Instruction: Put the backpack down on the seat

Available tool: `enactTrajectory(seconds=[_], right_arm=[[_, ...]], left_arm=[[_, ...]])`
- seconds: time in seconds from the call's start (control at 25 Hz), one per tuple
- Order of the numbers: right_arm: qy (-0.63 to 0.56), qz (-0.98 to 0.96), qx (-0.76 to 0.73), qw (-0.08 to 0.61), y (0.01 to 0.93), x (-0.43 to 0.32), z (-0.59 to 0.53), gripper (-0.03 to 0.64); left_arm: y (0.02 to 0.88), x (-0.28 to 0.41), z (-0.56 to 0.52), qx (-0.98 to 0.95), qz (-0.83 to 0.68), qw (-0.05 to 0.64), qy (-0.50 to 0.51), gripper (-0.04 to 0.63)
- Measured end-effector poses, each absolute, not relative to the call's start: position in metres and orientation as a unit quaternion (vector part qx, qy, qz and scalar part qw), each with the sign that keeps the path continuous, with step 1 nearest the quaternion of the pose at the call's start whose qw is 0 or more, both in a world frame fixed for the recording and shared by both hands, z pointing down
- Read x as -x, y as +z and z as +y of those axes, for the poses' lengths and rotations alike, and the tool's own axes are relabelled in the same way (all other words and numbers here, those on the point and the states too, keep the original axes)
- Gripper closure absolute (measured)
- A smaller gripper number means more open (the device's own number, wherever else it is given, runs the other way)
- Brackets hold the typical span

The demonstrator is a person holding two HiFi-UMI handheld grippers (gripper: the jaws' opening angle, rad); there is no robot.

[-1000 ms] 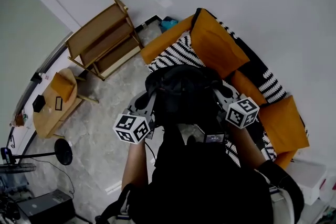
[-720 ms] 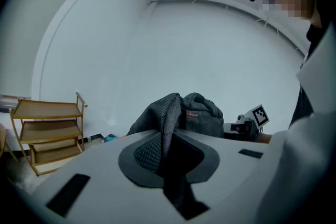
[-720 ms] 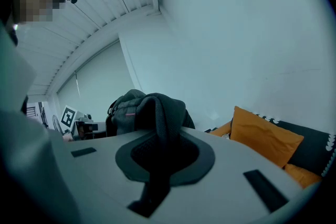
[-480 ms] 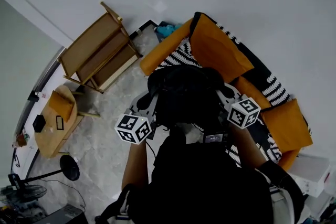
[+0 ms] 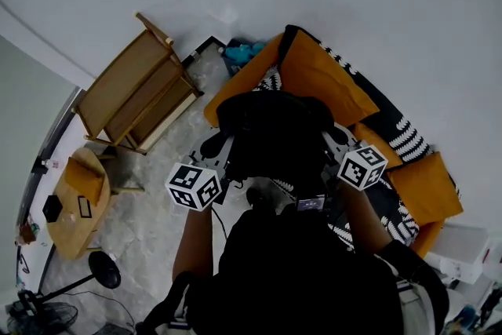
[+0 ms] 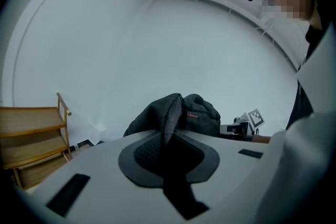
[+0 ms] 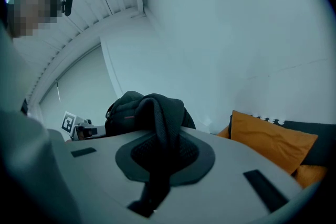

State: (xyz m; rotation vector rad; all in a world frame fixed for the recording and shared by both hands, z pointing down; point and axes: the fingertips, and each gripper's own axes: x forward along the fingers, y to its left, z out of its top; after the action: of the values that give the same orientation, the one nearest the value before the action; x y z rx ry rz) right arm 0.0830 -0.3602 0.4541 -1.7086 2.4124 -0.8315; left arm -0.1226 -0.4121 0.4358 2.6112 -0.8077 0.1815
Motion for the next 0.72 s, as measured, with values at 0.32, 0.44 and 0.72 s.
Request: enactTrajectory(seconds=[0.32, 0.44, 0.72], right_arm=[[-0.284, 0.770, 0.570, 0.033, 0.467, -0.085, -0.394, 0.571], [-0.286, 0.768, 0.572, 0.026, 0.475, -0.090, -0.408, 0.571], [-0.301, 0.759, 0.577, 0.013, 0.504, -0.109, -0.441, 0.571]], left_arm=[[0.446, 0.117, -0.459, -0.938, -0.271, 0.203, 0.073, 0.549], [0.455, 0.111, -0.475, -0.937, -0.270, 0.209, 0.077, 0.549], [0.487, 0.090, -0.507, -0.933, -0.255, 0.229, 0.110, 0.551]])
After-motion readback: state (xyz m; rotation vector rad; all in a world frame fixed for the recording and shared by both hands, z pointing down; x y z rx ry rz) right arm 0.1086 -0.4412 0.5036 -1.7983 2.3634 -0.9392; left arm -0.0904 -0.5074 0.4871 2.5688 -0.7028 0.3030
